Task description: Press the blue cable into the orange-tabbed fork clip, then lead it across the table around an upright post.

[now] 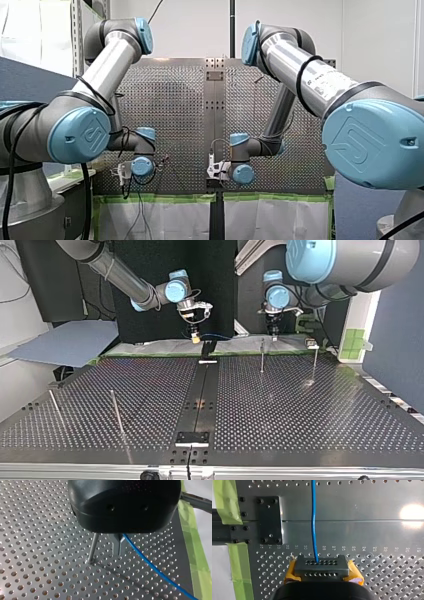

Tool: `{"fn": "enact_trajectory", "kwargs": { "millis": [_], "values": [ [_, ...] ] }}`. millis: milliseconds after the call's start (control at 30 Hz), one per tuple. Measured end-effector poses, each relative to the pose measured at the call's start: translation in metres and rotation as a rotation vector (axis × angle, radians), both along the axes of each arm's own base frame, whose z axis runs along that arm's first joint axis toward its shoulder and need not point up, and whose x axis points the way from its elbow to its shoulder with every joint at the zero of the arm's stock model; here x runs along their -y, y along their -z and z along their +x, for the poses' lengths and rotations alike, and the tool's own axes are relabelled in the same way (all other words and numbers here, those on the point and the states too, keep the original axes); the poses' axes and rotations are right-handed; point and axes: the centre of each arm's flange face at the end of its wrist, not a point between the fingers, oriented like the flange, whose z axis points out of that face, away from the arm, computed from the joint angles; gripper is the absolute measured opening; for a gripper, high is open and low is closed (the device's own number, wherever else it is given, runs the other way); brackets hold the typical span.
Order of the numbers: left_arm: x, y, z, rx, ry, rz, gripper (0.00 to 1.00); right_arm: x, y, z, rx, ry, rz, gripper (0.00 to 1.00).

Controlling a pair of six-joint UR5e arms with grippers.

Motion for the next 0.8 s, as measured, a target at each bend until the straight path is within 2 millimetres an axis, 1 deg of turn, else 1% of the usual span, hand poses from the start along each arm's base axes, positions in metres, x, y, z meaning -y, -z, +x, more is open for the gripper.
{"fn": "enact_trajectory", "kwargs": {
  "millis": [167,433,800],
  "values": [
    [-0.004,-0.001,0.006,0.004,-0.001,-0.006,0.02,0.001,0.000,-0.001,-0.004,0.001,0.000,0.00],
    [-0.008,-0.005,0.022,-0.015,0.026,-0.015,0.02,0.005,0.001,-0.005,-0.017,0.009,0.004,0.00],
    [-0.013,-0.006,0.032,-0.041,0.055,-0.027,0.02,0.009,0.001,-0.009,-0.022,0.019,0.001,0.00]
  ]
}}
